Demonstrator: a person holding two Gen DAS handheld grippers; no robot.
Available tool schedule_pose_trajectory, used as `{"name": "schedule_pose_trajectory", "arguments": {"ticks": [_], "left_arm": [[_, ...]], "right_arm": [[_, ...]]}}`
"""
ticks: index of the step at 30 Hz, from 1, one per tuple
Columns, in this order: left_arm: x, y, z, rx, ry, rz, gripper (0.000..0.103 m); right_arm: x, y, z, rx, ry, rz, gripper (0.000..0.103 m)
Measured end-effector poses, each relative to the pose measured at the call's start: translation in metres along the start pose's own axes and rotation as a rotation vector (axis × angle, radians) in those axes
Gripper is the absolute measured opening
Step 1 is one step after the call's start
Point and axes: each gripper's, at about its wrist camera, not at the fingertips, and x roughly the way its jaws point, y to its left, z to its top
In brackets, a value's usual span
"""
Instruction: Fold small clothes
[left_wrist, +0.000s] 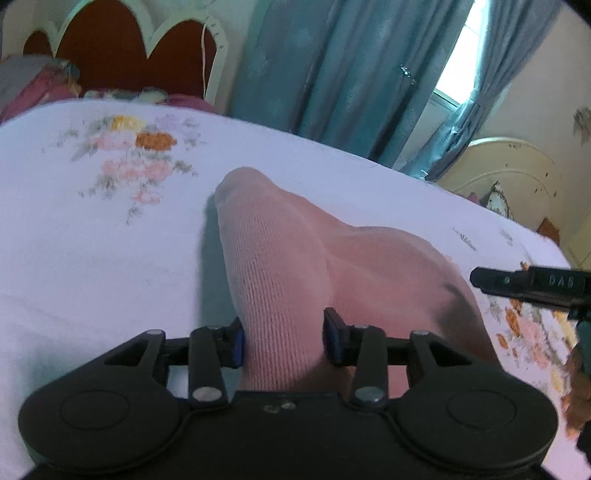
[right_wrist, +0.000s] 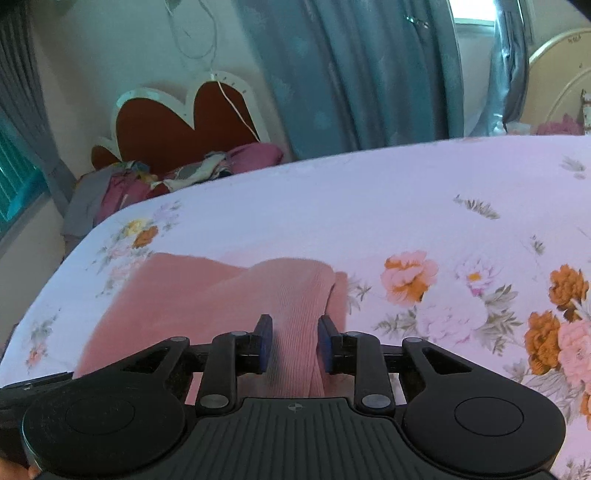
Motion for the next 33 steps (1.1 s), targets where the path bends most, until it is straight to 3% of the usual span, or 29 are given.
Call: {"name": "schedule_pose_trajectory", "arguments": {"ticks": [1,3,7,10,12,15,17,18,20,23,26,33], "left_arm": [[-0.004,0.002,-0.002,0.013,-0.003,0.003,0.041],[-0.014,0.002,-0.001,0.012,-0.014,0.003,0.041],[-0.035,-0.001,0.007,0.041,-0.110,0.037,0.038],[-0.036,-0.009,0.019,0.093,-0.149,0.033,0.038],[-0.018,-0.012,0.026,0.114,-0.121,0.037,0.038],[0.014,-0.010,0.031,0.112,-0.074,0.051,0.038],[0.031,-0.008,0.032,0.097,-0.059,0.061,0.038],[0.036,-0.008,0.031,0.091,-0.060,0.069,0.038],[0.039,-0.011,0.030,0.085,-0.063,0.076,0.038],[0.029,-0.011,0.028,0.068,-0.073,0.072,0.038],[0.008,-0.008,0.024,0.059,-0.086,0.057,0.038],[-0.038,-0.002,-0.012,0.071,-0.082,0.088,0.038]], "right_arm": [[0.002,-0.001,-0.001,0.007,0.015,0.003,0.029],[0.006,-0.009,-0.001,0.032,0.022,-0.017,0.055],[0.016,-0.017,0.008,0.075,0.012,-0.029,0.055],[0.033,-0.014,0.013,0.062,0.043,-0.010,0.039],[0.048,-0.013,0.013,0.051,0.067,-0.021,0.016],[0.063,-0.008,0.010,-0.015,0.065,-0.059,0.013],[0.072,-0.002,0.005,-0.139,0.032,-0.175,0.010],[0.078,-0.008,0.005,-0.134,0.039,-0.198,0.010],[0.075,-0.018,0.008,-0.059,0.040,-0.153,0.010],[0.056,-0.011,0.007,-0.097,0.017,-0.153,0.010],[0.020,-0.014,0.002,-0.064,-0.006,-0.087,0.011],[-0.037,0.002,-0.049,-0.087,0.036,-0.020,0.014]]}}
